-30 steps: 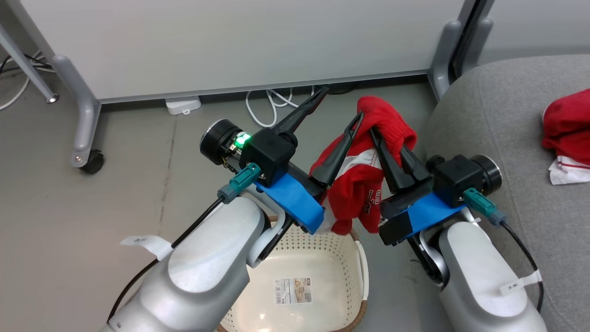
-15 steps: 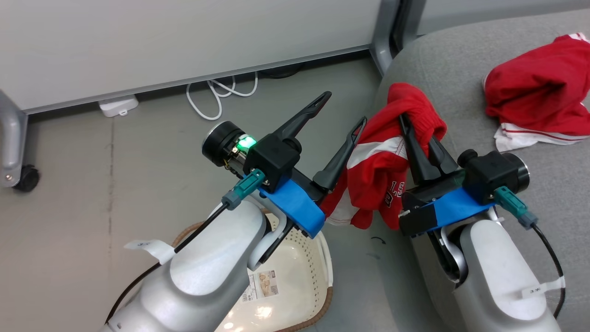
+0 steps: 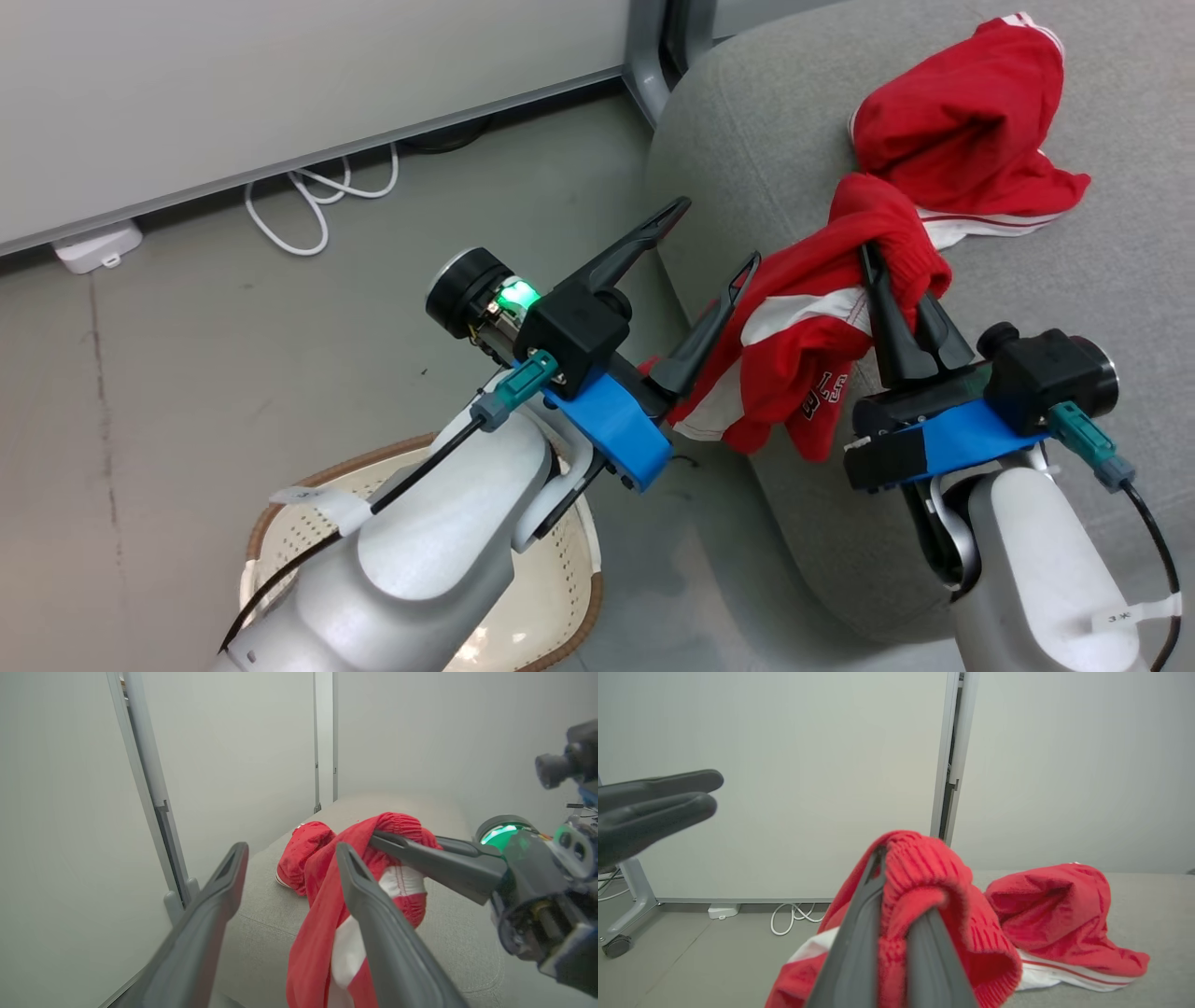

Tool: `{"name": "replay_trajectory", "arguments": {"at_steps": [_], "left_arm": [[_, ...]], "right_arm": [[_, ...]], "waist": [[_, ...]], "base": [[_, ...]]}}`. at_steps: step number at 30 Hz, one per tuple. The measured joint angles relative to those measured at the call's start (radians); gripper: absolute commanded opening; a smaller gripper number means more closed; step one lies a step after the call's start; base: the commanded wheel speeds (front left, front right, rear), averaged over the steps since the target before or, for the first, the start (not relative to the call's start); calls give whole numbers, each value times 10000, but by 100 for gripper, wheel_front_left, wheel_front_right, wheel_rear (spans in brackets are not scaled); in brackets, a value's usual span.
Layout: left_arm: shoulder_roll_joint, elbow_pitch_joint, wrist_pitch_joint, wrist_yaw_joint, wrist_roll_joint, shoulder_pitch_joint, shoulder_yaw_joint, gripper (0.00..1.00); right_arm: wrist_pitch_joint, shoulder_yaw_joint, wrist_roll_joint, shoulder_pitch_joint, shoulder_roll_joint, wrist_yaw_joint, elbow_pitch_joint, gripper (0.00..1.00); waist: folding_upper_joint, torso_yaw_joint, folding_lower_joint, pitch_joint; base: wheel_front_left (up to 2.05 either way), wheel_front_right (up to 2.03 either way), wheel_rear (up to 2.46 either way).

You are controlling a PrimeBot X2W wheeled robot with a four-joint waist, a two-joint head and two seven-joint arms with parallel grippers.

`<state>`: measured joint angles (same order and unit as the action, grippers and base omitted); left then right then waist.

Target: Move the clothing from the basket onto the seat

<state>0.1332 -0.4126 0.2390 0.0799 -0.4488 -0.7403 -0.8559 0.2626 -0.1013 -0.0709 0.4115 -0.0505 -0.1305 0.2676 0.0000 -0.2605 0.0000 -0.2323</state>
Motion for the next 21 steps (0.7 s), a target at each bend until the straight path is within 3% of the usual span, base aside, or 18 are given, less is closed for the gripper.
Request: {"name": "replay_trajectory", "arguments": {"at_steps": [9, 21], "left_arm": [[-59, -77, -6, 13, 0, -121, -148, 100], [102, 17, 107, -130, 69, -240, -6, 100]], "right_arm": [[0, 253, 4, -270, 0, 0, -178, 0], [0, 755, 274, 881, -146, 0, -826, 0]], "waist": [[0, -433, 0, -261], [0, -138, 1, -696]], "base": [[0, 0, 0], [0, 0, 0]]}}
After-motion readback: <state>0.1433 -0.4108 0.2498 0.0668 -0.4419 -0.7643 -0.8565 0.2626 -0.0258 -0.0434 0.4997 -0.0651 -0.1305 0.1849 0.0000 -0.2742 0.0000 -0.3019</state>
